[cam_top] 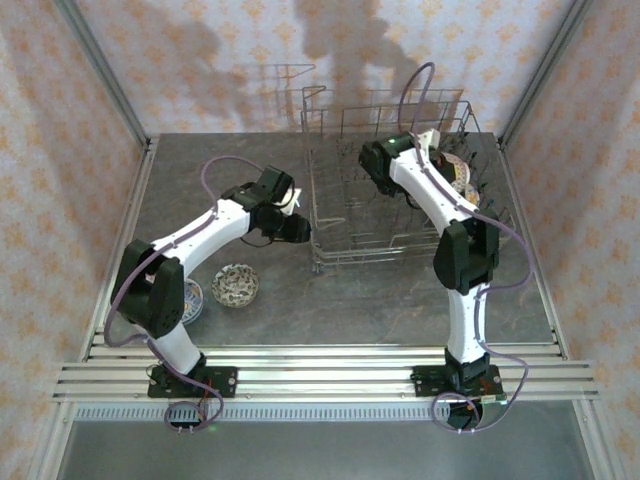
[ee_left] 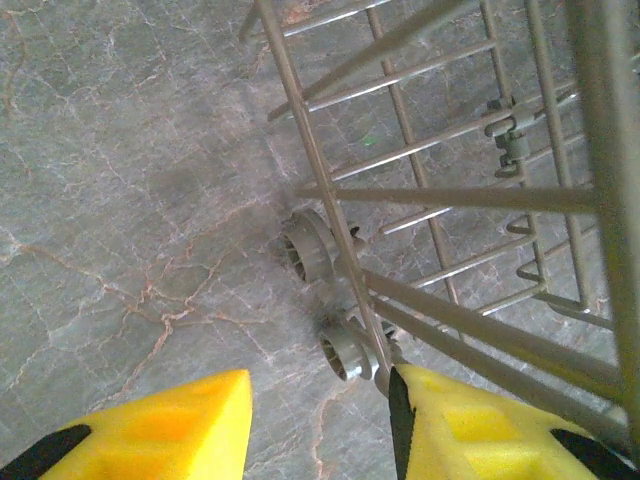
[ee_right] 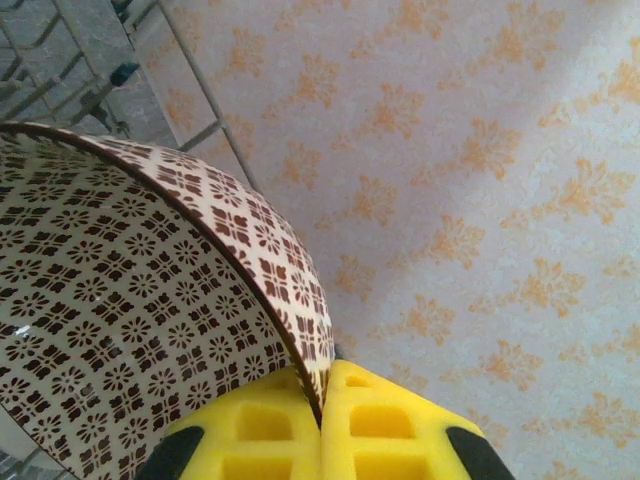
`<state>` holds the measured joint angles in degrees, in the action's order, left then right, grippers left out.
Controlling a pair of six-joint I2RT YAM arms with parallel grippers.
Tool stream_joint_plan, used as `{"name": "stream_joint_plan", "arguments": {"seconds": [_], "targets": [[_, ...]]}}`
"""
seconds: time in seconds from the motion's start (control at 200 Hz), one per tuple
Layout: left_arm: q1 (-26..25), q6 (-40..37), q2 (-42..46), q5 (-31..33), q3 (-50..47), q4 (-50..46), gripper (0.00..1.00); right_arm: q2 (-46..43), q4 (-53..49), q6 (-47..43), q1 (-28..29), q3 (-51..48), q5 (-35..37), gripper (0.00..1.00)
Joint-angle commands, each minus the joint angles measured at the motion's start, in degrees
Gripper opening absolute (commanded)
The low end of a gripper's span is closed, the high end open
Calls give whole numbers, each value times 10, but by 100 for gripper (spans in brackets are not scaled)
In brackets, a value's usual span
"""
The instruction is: Load the bowls into the dish rack
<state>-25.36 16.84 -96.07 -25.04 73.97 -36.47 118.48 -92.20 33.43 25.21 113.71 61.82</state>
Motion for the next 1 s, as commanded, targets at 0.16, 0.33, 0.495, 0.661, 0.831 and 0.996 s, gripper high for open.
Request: {"name": "stream_joint_plan", "arguments": {"seconds": [0.16, 0.33, 0.495, 0.661, 0.831, 0.996], "targets": [[40, 8, 103, 27, -37, 39, 43, 33, -14, -6, 9, 29, 67, 0], [58, 5, 126, 37, -43, 35, 44, 64, -55, 14, 14, 49, 85, 0], [68, 5, 131, 43, -47, 37, 44, 80, -89, 39, 25, 45, 96, 0], [72, 6, 128, 40, -44, 37, 44, 81, -97, 52, 26, 14, 100, 0], [73, 6, 129, 40, -46, 38, 44, 63, -97, 66, 24, -15, 111, 0], [74, 6, 127, 34, -48, 41, 44, 54, -97, 68, 17, -30, 123, 0]]}}
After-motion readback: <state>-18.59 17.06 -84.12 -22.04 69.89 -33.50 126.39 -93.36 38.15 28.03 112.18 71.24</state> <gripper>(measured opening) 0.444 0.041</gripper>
